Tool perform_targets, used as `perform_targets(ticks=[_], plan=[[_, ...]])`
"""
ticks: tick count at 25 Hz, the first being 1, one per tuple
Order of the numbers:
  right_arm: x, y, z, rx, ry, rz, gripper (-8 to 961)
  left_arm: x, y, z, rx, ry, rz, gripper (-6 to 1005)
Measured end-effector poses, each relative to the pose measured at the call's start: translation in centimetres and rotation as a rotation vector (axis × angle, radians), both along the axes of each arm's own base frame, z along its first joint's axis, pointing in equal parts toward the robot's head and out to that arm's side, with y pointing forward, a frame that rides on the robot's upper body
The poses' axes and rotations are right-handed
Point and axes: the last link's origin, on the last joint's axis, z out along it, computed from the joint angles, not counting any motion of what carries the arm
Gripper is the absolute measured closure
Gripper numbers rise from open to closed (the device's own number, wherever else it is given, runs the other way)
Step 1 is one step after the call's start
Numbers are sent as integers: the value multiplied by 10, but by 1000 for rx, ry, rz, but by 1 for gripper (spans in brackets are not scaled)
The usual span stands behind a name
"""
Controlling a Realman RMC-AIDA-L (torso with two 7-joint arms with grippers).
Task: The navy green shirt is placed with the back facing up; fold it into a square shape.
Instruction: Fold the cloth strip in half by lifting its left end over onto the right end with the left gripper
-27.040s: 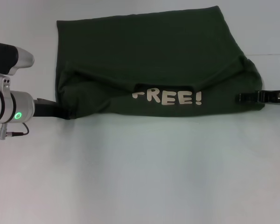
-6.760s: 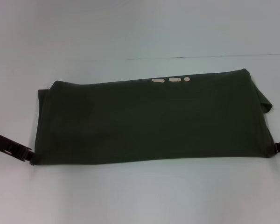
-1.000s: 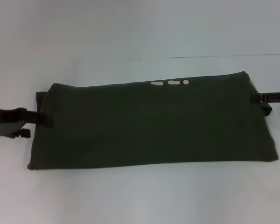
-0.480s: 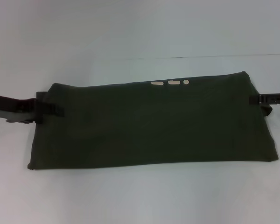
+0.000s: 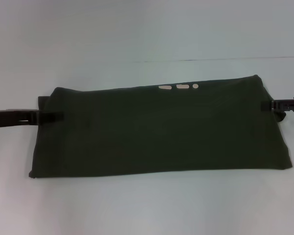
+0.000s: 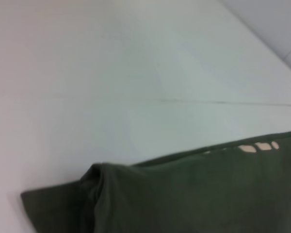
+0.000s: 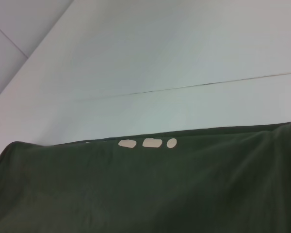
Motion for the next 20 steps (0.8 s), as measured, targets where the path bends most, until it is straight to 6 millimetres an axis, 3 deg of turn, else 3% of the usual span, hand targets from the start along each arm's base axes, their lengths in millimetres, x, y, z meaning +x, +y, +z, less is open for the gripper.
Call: perform_targets(ticks=[6,12,20], plan=[[3,-1,4,8,10,-28,25,-4,-11,6,32,4,-94,717],[4,-1,7,22,24,-37,25,-13,-14,-7,58,82,-128,874],[3,-1,7,21,27,-32,26,-25,-13,-22,76,210,-138,923]])
